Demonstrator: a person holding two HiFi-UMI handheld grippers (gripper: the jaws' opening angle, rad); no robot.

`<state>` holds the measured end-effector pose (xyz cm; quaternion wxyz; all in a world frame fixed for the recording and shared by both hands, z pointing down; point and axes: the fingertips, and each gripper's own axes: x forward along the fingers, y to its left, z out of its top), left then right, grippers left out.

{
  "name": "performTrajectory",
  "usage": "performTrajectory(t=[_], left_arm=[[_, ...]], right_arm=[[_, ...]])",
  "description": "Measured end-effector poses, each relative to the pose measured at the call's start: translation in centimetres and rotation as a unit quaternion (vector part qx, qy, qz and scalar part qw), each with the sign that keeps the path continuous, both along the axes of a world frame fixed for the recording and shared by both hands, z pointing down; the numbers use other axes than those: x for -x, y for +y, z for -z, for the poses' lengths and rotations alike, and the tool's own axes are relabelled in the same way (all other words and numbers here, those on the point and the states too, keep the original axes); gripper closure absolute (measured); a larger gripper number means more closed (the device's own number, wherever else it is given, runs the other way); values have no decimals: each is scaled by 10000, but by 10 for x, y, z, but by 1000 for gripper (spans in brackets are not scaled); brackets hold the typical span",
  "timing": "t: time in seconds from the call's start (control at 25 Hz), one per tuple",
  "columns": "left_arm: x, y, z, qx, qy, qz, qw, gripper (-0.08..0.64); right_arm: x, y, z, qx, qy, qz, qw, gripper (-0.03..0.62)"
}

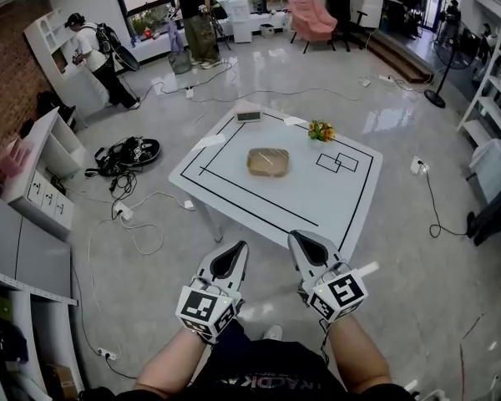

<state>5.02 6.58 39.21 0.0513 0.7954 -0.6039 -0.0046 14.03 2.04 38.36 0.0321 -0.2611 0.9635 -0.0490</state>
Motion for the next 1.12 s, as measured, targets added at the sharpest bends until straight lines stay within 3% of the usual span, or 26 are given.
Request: performTrajectory(t=[0.36,0.48,0.56,0.64,1.12], left_arm=[[16,-26,-1,-32,15,-143,9999,486],[28,-42,-2,-32,-14,-286,9996,409],[37,-55,-4,-24,-42,-417,9991,309],[49,-69,-6,-15,-68,-553,9984,253],[125,-134,-7,-43,-17,-1415,9899,213]], right_arm=[[13,-24,-2,175,-110,37,9998,545],[28,-40,-4,250,-115,12,9996,473],[39,-53,-6,322,-141,-83,9993,408],[51,-67,-7,400,-202,-216,9988,364],[124,-142,-15,841,-393,-1028,9904,334]])
